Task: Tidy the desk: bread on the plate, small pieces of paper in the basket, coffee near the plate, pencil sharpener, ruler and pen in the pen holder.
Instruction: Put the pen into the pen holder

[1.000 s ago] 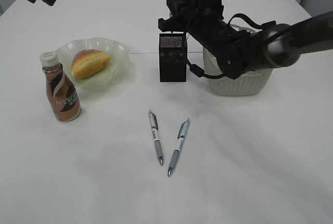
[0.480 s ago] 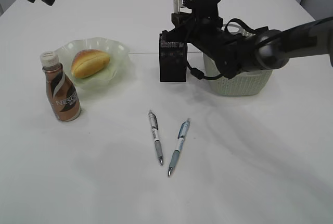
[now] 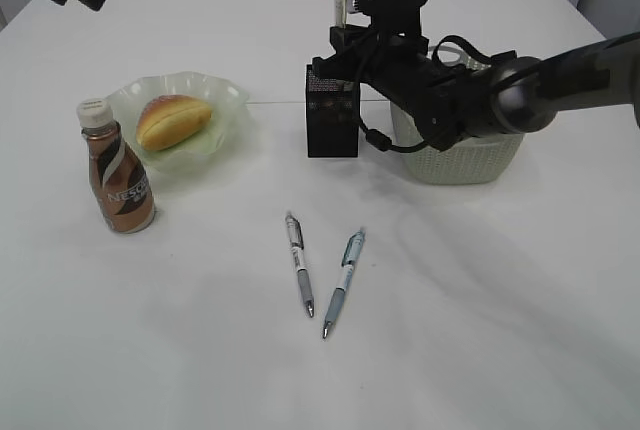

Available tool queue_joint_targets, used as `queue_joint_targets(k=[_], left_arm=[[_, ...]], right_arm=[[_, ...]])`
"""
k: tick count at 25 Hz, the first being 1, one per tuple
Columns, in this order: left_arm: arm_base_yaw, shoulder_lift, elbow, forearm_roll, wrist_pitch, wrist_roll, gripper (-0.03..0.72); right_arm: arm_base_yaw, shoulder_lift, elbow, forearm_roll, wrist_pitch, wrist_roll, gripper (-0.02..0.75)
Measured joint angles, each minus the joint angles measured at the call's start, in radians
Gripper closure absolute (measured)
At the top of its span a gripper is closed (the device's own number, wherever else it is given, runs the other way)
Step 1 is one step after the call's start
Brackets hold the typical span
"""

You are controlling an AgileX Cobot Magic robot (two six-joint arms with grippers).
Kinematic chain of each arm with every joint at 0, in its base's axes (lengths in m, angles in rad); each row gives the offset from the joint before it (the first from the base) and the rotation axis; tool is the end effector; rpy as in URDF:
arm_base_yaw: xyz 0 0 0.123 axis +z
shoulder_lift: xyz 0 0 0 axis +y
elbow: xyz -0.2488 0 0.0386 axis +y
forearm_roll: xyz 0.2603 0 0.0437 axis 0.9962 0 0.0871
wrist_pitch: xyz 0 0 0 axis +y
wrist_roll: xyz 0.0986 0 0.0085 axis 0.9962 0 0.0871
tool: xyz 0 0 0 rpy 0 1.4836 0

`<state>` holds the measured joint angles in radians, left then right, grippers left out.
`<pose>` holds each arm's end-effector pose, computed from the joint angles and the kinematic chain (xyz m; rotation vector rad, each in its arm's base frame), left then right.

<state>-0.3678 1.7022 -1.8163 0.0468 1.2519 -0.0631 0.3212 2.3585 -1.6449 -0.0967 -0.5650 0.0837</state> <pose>0.3502 -0.1302 0.3518 0.4016 2.5911 -0.0873 0.4990 0.1714 0.1274 -0.3003 1.6144 0.2897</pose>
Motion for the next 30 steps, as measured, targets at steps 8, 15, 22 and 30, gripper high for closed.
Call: queue_joint_targets(k=[8, 15, 22, 30], left_arm=[[0.0, 0.0, 0.0, 0.0, 0.0, 0.0, 0.446], [0.0, 0.0, 0.0, 0.0, 0.0, 0.0, 0.445], [0.0, 0.0, 0.0, 0.002, 0.0, 0.0, 0.445], [0.0, 0.0, 0.0, 0.036, 0.0, 0.0, 0.447]], right_arm=[[0.0, 0.0, -0.002, -0.126, 0.038, 0.094, 0.479], [0.0, 0.0, -0.021, -0.202, 0.05, 0.167, 0.4], [0.0, -0.034, -0.043, -0.202, 0.262, 0.194, 0.396], [0.0, -0.206, -0.047, -0.202, 0.363, 0.213, 0.397]])
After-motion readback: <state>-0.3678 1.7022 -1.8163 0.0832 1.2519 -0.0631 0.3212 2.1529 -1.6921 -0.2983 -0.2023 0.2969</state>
